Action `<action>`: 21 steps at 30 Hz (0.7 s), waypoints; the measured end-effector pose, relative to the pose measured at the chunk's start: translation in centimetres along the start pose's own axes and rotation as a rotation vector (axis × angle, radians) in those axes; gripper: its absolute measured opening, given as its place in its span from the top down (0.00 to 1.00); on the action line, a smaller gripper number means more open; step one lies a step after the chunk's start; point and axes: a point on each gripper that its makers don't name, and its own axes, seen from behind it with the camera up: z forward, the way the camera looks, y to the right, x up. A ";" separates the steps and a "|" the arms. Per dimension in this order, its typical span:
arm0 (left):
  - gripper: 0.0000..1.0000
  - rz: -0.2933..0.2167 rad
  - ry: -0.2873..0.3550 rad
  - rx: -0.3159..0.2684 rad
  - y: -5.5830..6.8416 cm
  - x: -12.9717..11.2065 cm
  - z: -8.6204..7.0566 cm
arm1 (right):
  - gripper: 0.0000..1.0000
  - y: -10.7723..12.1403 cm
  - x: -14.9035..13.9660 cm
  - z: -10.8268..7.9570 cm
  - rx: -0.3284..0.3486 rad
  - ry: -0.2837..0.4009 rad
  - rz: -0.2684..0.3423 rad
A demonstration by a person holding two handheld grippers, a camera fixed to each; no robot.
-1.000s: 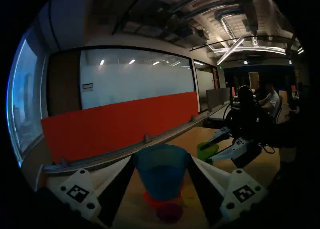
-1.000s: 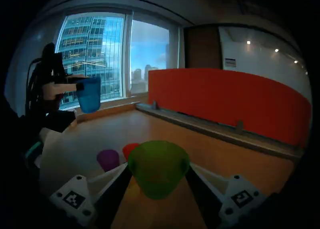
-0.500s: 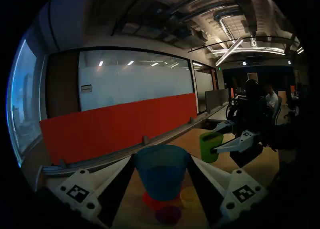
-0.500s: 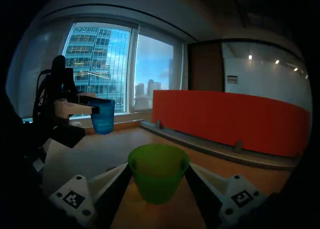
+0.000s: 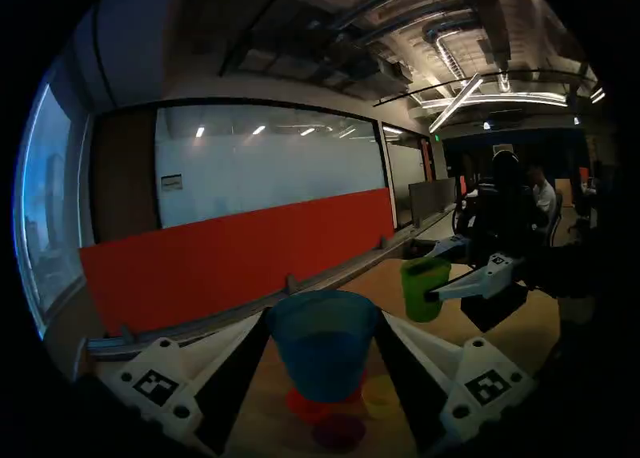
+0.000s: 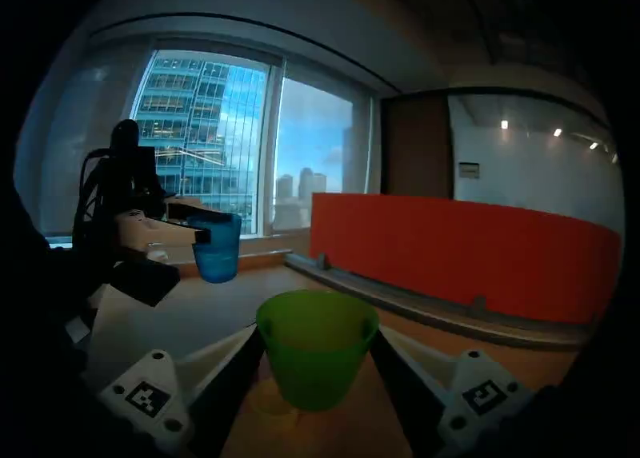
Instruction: Pour water
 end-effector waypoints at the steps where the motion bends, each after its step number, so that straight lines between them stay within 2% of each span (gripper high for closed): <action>1: 0.11 0.006 0.002 0.003 0.0 0.1 0.0 | 0.09 -0.2 0.1 0.0 0.005 0.000 0.000; 21: 0.11 0.195 0.034 0.028 0.8 3.4 0.2 | 0.10 -4.6 1.0 0.9 0.110 0.012 -0.014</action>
